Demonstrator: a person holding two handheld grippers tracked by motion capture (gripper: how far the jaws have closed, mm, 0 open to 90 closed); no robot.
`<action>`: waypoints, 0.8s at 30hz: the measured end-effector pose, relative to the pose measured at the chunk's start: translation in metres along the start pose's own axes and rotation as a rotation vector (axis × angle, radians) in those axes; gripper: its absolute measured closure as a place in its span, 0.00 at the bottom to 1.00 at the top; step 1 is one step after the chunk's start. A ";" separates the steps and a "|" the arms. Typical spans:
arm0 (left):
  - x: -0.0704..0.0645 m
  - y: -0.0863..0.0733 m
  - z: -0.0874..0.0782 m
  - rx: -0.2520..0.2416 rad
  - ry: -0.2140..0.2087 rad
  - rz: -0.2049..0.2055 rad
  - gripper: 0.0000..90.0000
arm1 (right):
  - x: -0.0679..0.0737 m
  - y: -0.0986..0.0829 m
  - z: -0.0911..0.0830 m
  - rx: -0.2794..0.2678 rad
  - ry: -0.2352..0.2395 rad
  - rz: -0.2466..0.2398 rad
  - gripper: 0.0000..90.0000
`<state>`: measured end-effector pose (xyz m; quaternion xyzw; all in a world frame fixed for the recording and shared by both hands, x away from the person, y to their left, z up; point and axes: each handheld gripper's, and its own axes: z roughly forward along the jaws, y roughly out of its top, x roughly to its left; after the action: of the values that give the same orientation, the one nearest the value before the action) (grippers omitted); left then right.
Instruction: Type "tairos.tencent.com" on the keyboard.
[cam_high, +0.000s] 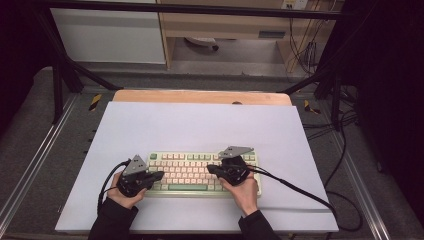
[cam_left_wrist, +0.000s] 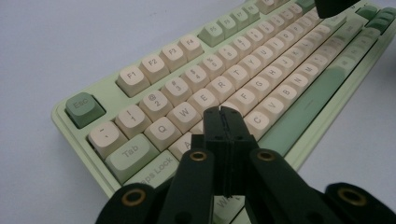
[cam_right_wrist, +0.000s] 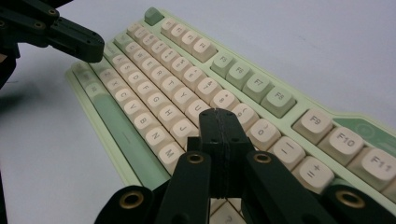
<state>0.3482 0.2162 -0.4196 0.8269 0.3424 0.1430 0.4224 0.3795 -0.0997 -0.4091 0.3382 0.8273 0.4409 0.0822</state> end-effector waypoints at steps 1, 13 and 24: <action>0.000 0.000 0.000 -0.001 0.000 0.000 1.00 | 0.000 0.001 0.002 0.000 0.001 0.002 1.00; 0.000 0.000 0.000 0.001 0.000 -0.001 1.00 | -0.004 0.000 0.022 0.041 -0.024 0.016 1.00; 0.000 0.000 0.000 0.000 0.002 0.000 1.00 | -0.006 -0.003 0.027 0.063 -0.034 0.010 1.00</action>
<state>0.3484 0.2160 -0.4197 0.8267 0.3430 0.1440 0.4221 0.3942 -0.0859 -0.4282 0.3520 0.8376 0.4094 0.0835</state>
